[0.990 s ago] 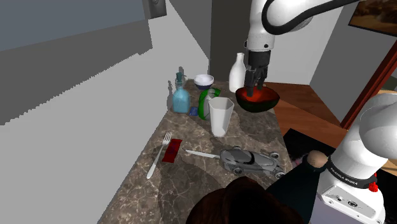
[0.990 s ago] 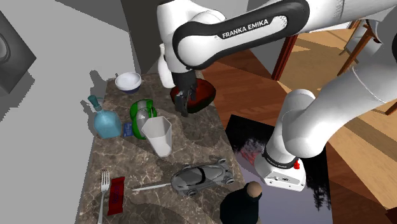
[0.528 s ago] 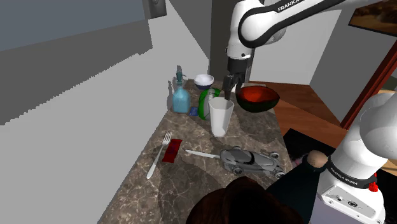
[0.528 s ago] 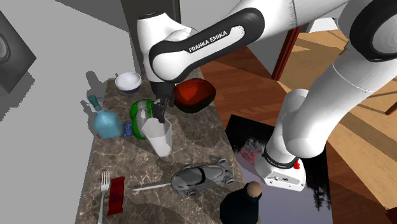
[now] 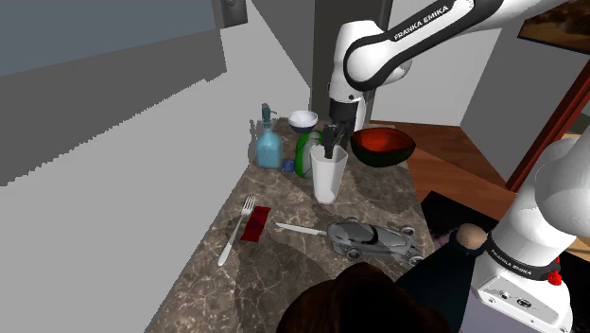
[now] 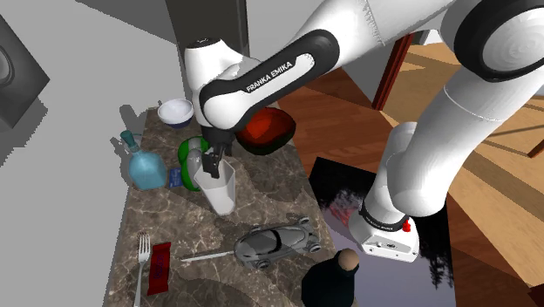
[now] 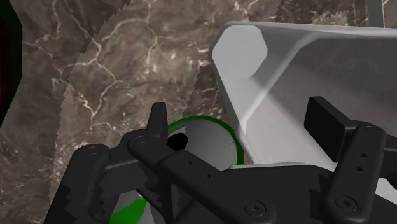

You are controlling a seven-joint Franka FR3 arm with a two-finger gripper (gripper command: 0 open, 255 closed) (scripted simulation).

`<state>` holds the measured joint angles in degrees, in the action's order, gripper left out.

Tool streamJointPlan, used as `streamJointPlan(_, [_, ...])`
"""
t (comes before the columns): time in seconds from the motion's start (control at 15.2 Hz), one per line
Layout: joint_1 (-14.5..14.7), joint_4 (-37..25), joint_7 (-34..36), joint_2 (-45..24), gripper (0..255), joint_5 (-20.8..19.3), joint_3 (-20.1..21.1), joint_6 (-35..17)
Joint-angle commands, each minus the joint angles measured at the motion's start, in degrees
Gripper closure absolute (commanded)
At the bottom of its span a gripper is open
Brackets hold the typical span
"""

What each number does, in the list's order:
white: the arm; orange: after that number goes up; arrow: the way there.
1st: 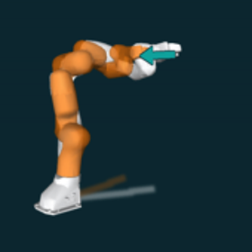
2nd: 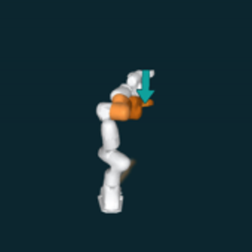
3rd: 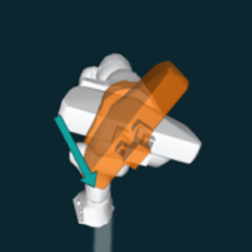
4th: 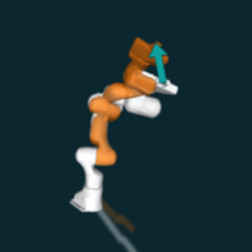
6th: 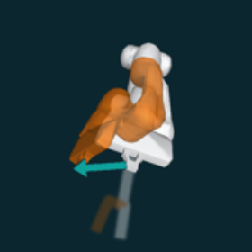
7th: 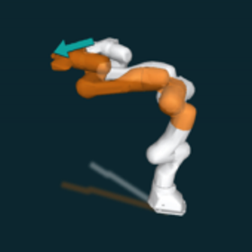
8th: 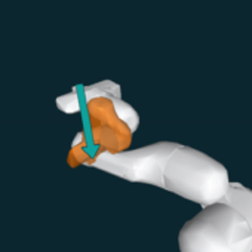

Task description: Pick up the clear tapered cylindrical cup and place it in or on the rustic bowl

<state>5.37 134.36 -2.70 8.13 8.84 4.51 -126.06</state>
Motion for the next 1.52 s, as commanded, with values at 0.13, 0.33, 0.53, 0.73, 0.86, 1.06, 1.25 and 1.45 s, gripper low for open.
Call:
streamJointPlan(0.13, [0.1,0.6,0.0,-0.7,0,0.1,0.1,-1.3])
streamJointPlan(0.33, [0.1,0.6,0.0,-0.7,0,0.1,0.1,-1.3])
streamJointPlan(0.53, [0.1,0.6,0.0,-0.7,0,0.1,0.1,-1.3])
streamJointPlan(0.73, [0.1,0.6,0.0,-0.7,255,0.1,0.1,-1.3])
streamJointPlan(0.86, [0.1,0.6,0.0,-0.7,255,0.1,0.1,-1.3])
streamJointPlan(1.06, [0.1,0.6,0.0,-0.7,255,0.1,0.1,-1.3])
streamJointPlan(1.25, [0.1,0.2,0.1,-0.2,255,0.0,0.1,-0.5])
streamJointPlan(1.45, [0.0,-1.0,0.3,0.9,255,-0.1,0.0,1.9])
